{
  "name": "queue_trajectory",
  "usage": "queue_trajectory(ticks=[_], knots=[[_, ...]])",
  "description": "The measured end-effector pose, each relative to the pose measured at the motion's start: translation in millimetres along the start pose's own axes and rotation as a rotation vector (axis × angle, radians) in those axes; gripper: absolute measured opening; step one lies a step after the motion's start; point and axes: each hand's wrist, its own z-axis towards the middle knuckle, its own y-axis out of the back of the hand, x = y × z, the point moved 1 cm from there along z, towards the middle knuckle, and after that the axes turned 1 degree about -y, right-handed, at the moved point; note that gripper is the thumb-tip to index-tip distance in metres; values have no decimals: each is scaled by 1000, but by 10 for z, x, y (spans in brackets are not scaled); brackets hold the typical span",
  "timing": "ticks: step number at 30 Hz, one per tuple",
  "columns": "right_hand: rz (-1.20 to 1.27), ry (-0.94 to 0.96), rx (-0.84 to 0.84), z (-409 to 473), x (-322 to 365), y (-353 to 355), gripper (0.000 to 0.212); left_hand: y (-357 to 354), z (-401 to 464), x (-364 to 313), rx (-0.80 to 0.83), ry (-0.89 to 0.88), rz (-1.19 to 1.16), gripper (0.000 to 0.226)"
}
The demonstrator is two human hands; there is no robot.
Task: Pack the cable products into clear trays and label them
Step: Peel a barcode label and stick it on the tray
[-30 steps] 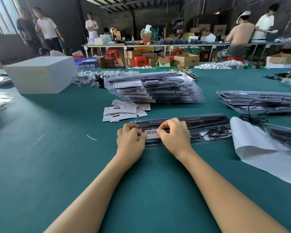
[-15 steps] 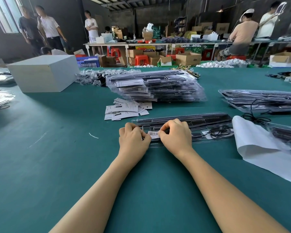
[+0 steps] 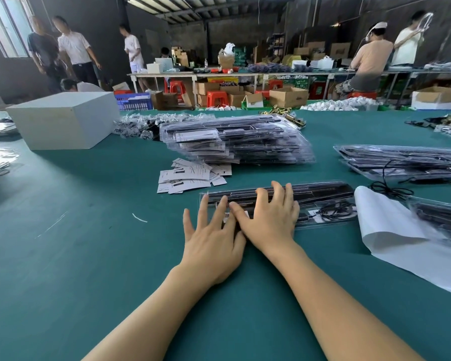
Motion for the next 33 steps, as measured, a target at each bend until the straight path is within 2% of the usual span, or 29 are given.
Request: queue_trajectory(ticks=[6,10,17,22,26,28,29,30,33], knots=[[-18,-26,55,16,-28,-37,80,-13,-13,-54,119,66,-41,71],[-28,-50,81,-2,-42,-16,69,-1,-5,-75,123,100,-24,75],[11,-108,4,-52,-36,32,42,-11,15,-124,122,219,-54,77],[111,-152,46,-28,-68,77,38,58,7,-70,88,421,-99,84],[141,-63,134,33,-127,178,40,106,16,-14,10,376,-122,66],[235,8,202,22,-239,251,37,136,18,36,-96,343,-271,39],[282,66,226,-7,-309,275,36,171,10,65,-152,345,-433,24],[287,146,231,-47,-367,293,39,210,-6,98,-183,369,-630,20],[98,379,215,-153,-445,271,71,327,3,219,-257,518,-1308,9]])
